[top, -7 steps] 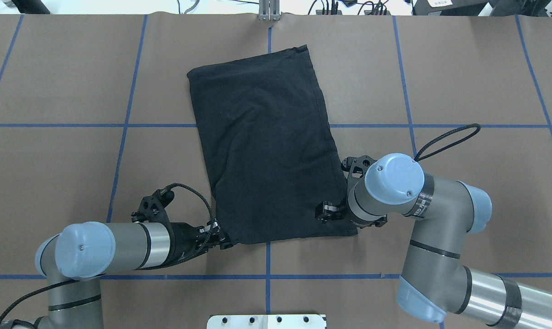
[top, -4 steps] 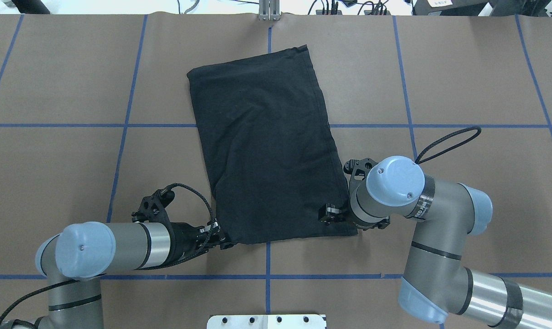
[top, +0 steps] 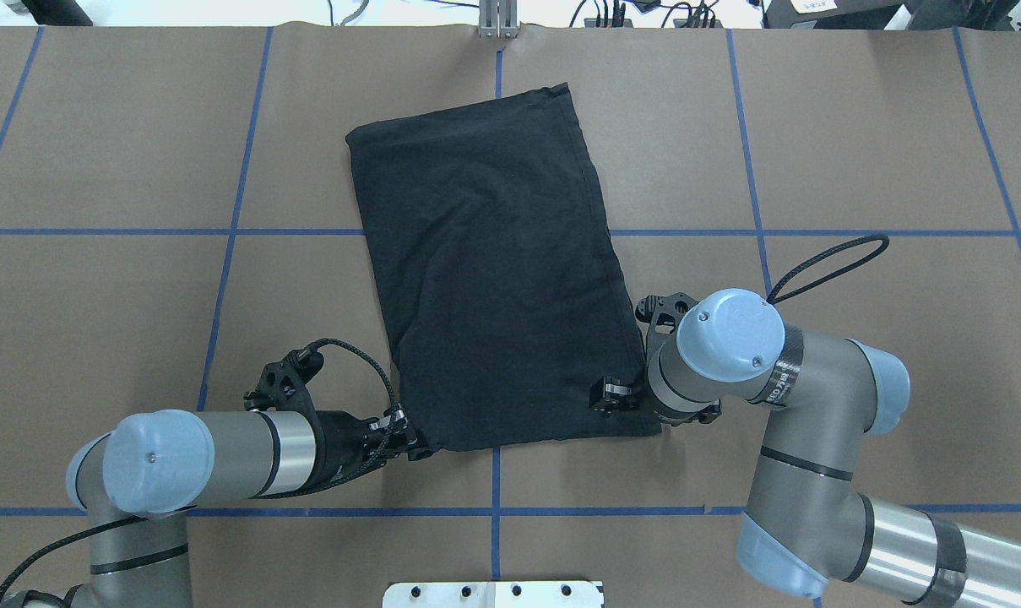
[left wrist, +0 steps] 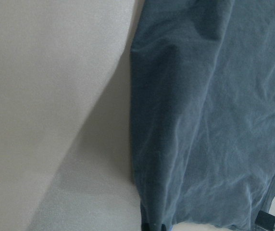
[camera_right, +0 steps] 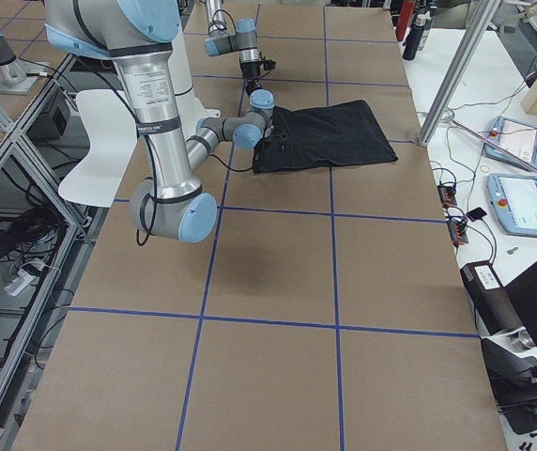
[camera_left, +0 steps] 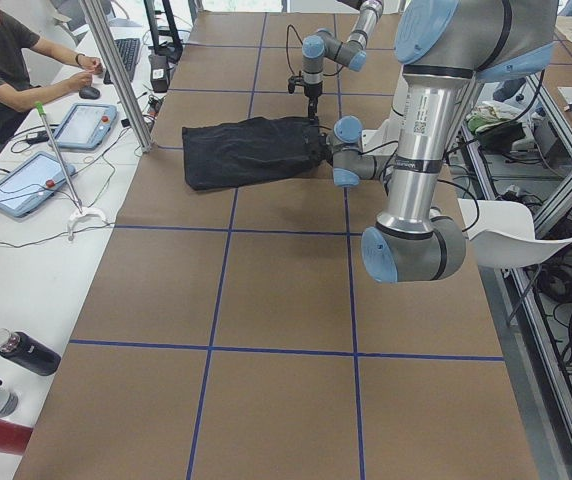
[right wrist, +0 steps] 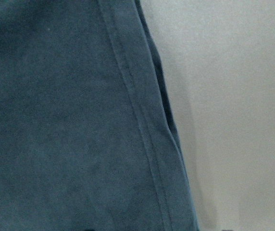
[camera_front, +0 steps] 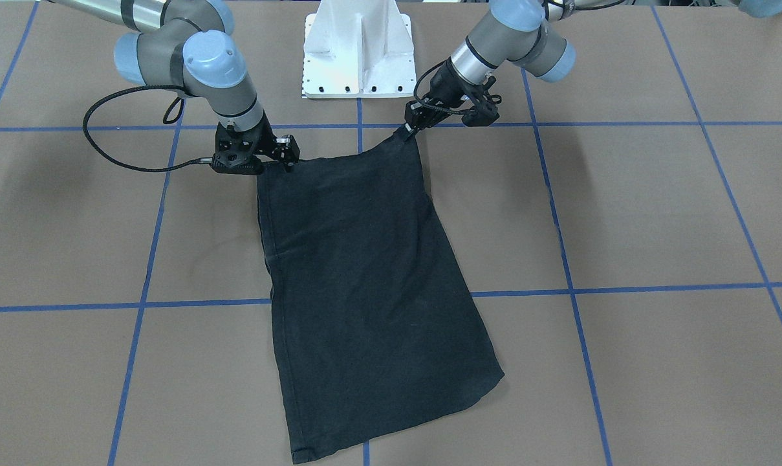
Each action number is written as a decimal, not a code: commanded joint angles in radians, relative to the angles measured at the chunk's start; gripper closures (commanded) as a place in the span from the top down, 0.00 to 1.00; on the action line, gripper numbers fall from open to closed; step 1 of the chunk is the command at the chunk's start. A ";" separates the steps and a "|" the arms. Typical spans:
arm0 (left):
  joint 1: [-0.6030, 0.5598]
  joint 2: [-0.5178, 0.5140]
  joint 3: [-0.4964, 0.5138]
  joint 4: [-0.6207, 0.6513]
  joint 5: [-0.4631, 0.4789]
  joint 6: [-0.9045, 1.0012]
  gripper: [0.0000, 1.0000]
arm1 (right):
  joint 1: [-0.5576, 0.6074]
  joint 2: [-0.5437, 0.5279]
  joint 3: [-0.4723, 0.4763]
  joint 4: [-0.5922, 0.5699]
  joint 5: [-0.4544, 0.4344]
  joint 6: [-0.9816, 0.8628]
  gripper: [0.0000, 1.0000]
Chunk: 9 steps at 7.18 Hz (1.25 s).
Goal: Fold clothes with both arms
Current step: 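Grasp the two near corners of the shirt with both grippers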
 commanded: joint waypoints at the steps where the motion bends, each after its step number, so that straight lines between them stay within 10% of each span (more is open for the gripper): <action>1: 0.000 0.000 0.000 0.000 0.000 0.000 0.00 | 0.000 0.004 -0.012 -0.001 0.000 -0.008 0.91; 4: 0.000 -0.002 0.000 0.000 0.000 0.000 0.00 | 0.000 0.004 -0.013 -0.001 0.001 -0.011 0.79; 9: 0.000 -0.002 -0.005 0.000 0.000 0.000 0.00 | 0.003 0.006 -0.012 -0.001 0.005 -0.011 0.32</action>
